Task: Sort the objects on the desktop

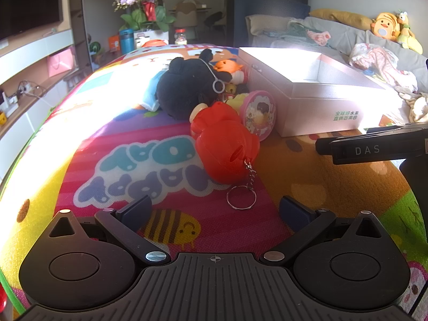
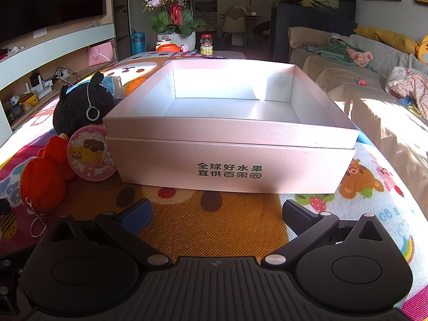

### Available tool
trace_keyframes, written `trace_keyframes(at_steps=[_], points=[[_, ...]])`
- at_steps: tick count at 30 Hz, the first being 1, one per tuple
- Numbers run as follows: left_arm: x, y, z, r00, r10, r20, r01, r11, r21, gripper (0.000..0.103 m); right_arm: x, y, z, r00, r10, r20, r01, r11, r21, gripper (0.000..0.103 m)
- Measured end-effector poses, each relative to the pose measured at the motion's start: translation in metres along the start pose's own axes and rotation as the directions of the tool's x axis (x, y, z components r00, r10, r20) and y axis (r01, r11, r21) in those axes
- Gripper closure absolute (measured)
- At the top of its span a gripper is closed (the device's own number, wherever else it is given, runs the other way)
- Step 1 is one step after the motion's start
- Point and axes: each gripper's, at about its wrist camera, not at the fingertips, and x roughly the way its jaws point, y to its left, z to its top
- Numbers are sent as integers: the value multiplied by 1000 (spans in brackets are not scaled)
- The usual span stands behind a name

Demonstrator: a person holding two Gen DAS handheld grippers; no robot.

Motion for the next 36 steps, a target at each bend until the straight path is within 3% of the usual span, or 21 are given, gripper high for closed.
trace_keyframes(at_steps=[36], points=[[1,0,3,999,-1,-33,1,1000,-3,0,0,2,1,1000,-23,-9,24,999,25,0]])
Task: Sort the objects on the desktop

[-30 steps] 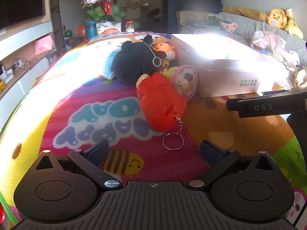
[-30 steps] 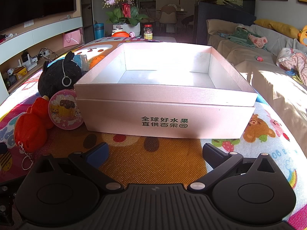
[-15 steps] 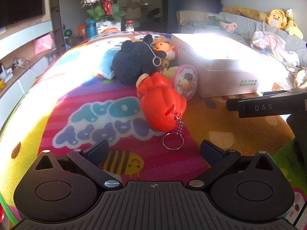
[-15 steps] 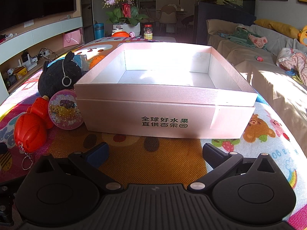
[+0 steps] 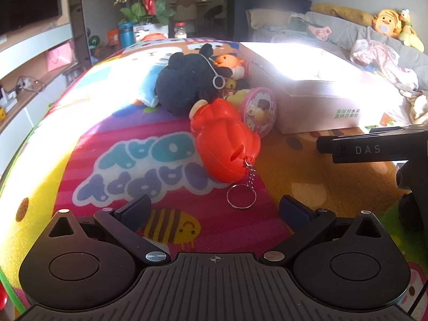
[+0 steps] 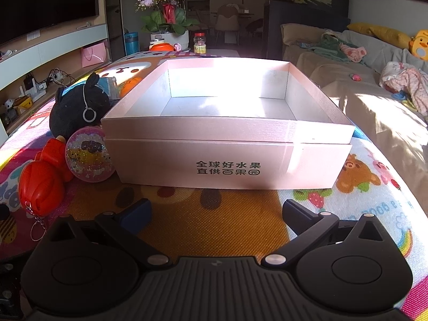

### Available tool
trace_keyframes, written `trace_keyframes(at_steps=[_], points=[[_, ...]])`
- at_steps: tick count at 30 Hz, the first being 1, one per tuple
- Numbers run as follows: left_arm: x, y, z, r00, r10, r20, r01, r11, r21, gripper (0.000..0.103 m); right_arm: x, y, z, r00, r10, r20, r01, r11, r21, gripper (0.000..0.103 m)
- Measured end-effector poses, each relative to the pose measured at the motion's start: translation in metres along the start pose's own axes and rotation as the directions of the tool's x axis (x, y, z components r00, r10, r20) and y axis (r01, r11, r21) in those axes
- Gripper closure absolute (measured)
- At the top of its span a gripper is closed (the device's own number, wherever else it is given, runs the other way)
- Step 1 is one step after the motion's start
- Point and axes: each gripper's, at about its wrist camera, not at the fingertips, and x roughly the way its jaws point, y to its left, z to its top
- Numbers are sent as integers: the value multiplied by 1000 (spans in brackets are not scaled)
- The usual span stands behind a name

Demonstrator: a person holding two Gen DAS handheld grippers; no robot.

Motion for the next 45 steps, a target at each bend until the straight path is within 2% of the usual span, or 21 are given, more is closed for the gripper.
trace_keyframes(at_steps=[6,9,11,12,16,17,20,23,25,26,28,29,32,35,39,40,41,42,43,44,45], points=[[-1,0,1,1000,-5,2,5,1000,2,0,0,0,0,1000,5,-7,-5,1000,-3,0],[-2,3,4,1000,-21,1,21,1000,2,0,0,-3,5,998,19,-54,-20,1000,-9,0],[-4,5,9,998,-63,27,63,998,-2,0,-4,-1,3,998,9,-66,-11,1000,-18,0],[-4,4,14,997,-62,46,62,998,1,0,-6,0,0,998,7,-67,-8,1000,-16,0],[6,-6,32,996,-37,84,30,996,81,0,-6,1,0,997,1,-71,-2,1000,-16,0],[10,-8,34,996,-22,88,13,995,99,2,-6,1,0,997,0,-73,-1,1000,-18,0],[17,-4,38,996,-32,80,22,992,127,36,-8,0,-1,997,7,-72,-9,1000,-23,0],[16,11,35,995,-17,101,5,993,114,37,-16,4,-1,996,62,-60,-66,995,-74,0],[15,25,33,992,38,119,-49,994,93,35,-32,22,-6,997,70,42,-61,981,-184,1],[16,33,33,991,61,119,-69,995,68,34,-42,37,-10,992,58,111,-25,962,-274,5],[18,50,33,990,91,111,-93,996,9,35,-56,73,-20,969,66,239,56,881,-470,19],[19,57,32,990,95,106,-93,995,-17,34,-59,87,-24,960,81,267,77,843,-532,27],[16,73,29,991,79,105,-72,995,-67,25,-50,125,-28,949,110,297,124,732,-670,35],[7,83,26,990,66,124,-55,994,-91,17,-31,148,-25,941,89,326,190,658,-728,35],[-3,94,23,990,42,136,-24,992,-126,14,-9,162,-15,955,57,290,201,596,-777,35],[-5,96,22,990,35,139,-16,991,-134,14,-6,163,-14,956,47,289,208,587,-782,40],[-7,98,22,989,29,143,-9,990,-139,14,-6,162,-12,960,47,276,197,585,-786,55],[-8,98,22,989,23,149,-1,990,-142,14,-9,161,-10,966,50,253,175,591,-788,58],[-11,98,22,988,16,155,6,990,-142,14,-15,159,-8,968,60,244,160,602,-782,68],[-13,97,23,987,7,161,15,990,-138,13,-23,155,-5,970,69,232,142,614,-777,87],[-16,95,23,986,-3,168,25,991,-131,11,-32,149,0,976,77,205,112,632,-767,97]])
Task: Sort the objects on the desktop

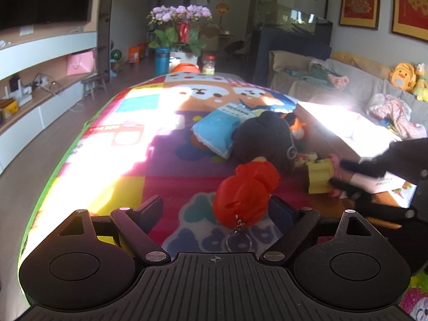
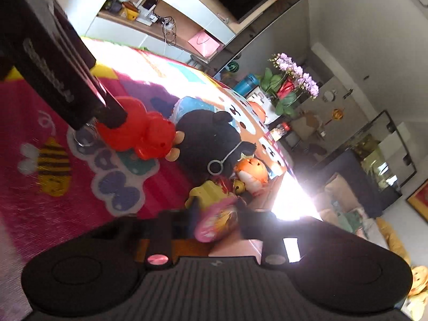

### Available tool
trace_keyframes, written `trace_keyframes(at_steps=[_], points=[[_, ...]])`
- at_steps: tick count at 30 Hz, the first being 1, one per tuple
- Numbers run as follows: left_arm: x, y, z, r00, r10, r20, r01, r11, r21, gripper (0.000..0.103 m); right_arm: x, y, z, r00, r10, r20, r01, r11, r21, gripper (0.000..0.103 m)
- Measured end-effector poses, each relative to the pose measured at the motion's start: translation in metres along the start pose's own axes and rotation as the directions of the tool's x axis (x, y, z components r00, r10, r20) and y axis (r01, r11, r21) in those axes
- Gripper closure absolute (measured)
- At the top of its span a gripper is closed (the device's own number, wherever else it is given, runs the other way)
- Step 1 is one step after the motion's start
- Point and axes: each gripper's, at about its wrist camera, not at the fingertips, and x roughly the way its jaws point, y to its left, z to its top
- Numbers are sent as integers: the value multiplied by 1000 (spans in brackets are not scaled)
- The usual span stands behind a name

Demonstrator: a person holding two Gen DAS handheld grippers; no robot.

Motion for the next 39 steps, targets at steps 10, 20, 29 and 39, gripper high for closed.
trace_keyframes(at_steps=[10,20,29,39], points=[[12,-66,12,983,-183,-19,184,977,103,12,-58,-67,-36,997,54,-50,-36,952,305,90],[75,-112,23,980,-172,-98,189,961,202,52,-26,-167,-122,987,-105,-125,163,575,802,29],[36,-87,8,963,-235,-130,255,951,175,53,26,-166,-118,982,-82,-171,187,578,795,39],[30,-109,-7,958,-238,-157,268,940,210,53,-13,-150,-109,996,-73,-46,82,636,767,34]])
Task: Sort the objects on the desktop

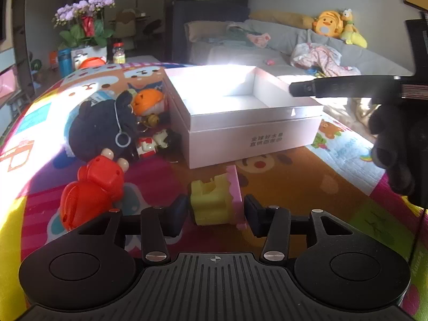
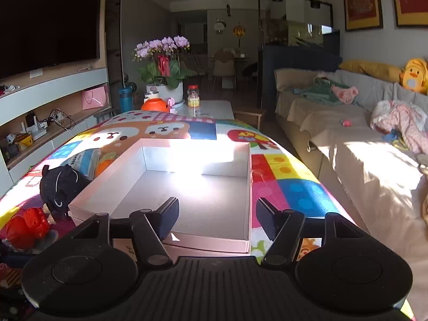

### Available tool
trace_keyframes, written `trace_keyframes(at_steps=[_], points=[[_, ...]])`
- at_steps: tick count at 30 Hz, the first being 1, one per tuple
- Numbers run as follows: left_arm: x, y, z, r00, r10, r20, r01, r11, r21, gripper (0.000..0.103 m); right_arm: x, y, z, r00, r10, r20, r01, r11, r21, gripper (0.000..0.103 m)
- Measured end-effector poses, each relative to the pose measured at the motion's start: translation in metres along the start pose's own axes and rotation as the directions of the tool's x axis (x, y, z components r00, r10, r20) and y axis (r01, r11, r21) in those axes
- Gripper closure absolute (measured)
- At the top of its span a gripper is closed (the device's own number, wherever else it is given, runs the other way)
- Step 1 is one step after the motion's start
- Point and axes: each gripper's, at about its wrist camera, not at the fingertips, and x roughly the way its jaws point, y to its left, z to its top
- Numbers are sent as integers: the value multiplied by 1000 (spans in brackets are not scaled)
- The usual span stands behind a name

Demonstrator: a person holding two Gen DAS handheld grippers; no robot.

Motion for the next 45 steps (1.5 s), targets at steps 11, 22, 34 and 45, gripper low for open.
trace_keyframes(at_steps=[11,22,34,45], points=[[10,1,6,966,-257,-29,243,940,-239,46,-61,-4,-17,998,-37,53,40,998,-58,26],[-27,59,1,1000,-14,-2,13,963,-270,23,-67,66,-44,952,297,-72,-306,924,-229,15],[-62,71,-13,972,219,81,-216,975,-51,7,-10,112,-44,930,298,-215,-345,908,-236,47],[-2,76,-3,963,270,-21,-270,963,-6,36,-55,82,-57,940,264,-215,-313,918,-242,48]])
